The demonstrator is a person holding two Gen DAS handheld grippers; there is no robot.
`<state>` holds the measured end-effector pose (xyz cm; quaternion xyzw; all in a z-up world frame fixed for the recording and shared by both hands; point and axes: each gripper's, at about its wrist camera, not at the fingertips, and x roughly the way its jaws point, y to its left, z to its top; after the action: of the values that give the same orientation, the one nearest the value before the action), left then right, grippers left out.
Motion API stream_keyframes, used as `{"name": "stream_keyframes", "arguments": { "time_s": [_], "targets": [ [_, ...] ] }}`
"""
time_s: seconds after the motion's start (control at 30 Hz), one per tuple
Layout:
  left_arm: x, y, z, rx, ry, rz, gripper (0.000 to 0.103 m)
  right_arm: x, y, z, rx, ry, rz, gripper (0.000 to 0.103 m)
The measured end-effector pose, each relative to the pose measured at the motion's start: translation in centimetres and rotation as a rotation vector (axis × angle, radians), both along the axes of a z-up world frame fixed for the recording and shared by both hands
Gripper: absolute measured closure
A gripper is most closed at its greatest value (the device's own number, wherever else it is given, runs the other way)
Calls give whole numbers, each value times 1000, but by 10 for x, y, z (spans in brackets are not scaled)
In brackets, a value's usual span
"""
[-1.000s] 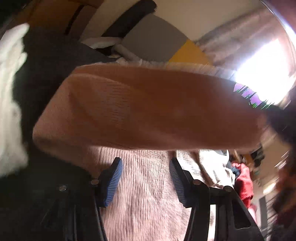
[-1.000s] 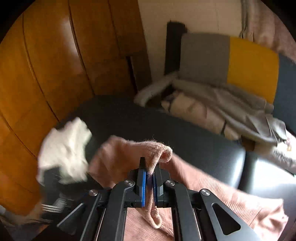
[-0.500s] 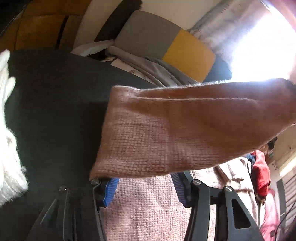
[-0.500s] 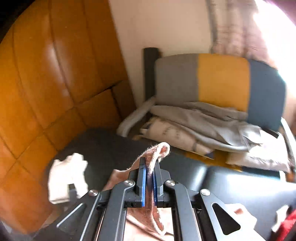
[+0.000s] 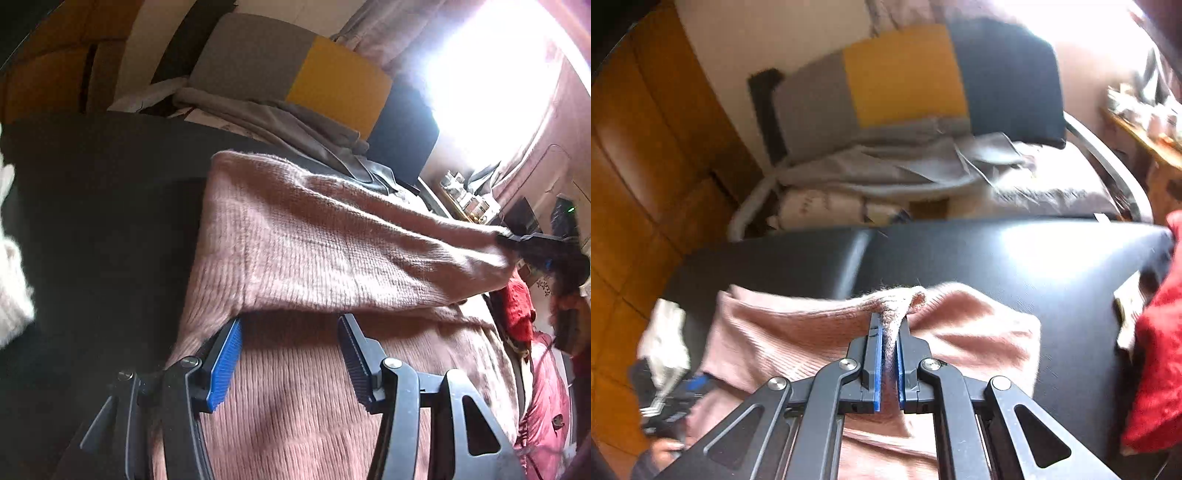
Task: Fold clothes
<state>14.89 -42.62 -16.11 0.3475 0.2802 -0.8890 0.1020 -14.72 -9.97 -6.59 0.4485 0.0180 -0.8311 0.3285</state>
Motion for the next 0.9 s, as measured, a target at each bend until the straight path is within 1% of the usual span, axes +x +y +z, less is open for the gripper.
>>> {"name": "stream_keyframes", "arguments": {
  "time_s": [0.1,0.17,0.27,0.3,0.33,0.37,0.4,0.43,0.5,0.53,0.57,0.67,0.77,0.8,0.83,0.87,0.9],
  "targets": [
    [5,1,11,-7,19,-1,50,-10,11,-32,11,-55,-33,96],
    [4,3,26,-33,52,-11,50,-15,17,-48,11,-82,-49,96],
    [-15,6,51,-91,105,-49,49,-19,23,-67,28,-114,-73,96],
    [-25,7,57,-118,108,-61,49,-21,24,-73,31,-128,-80,95],
    [-35,10,62,-149,102,-73,49,-22,27,-78,36,-142,-91,88],
    [-46,12,67,-180,96,-84,49,-22,29,-83,47,-140,-104,81],
    [-57,13,69,-204,91,-96,49,-22,33,-84,60,-128,-119,77],
    [-67,13,70,-223,88,-107,49,-20,36,-80,71,-99,-130,71],
    [-89,14,73,-262,81,-129,49,-14,38,-67,88,-26,-133,71],
    [-98,15,73,-270,78,-135,49,-9,37,-59,95,17,-123,71],
    [-105,15,72,-272,74,-137,49,-1,32,-49,76,56,-90,71],
    [-130,17,65,-297,56,-147,49,24,5,-38,23,105,57,71],
    [-152,17,49,-345,4,-159,49,48,-29,-51,51,112,191,69],
    [-156,15,40,-354,-25,-157,49,52,-36,-61,94,120,196,68],
    [-160,13,30,-356,-59,-153,49,56,-43,-70,139,128,197,62],
    [-162,9,16,-332,-98,-151,49,57,-46,-83,192,137,171,53],
    [-158,5,1,-295,-112,-141,47,56,-44,-97,226,135,142,48]
  ]
}}
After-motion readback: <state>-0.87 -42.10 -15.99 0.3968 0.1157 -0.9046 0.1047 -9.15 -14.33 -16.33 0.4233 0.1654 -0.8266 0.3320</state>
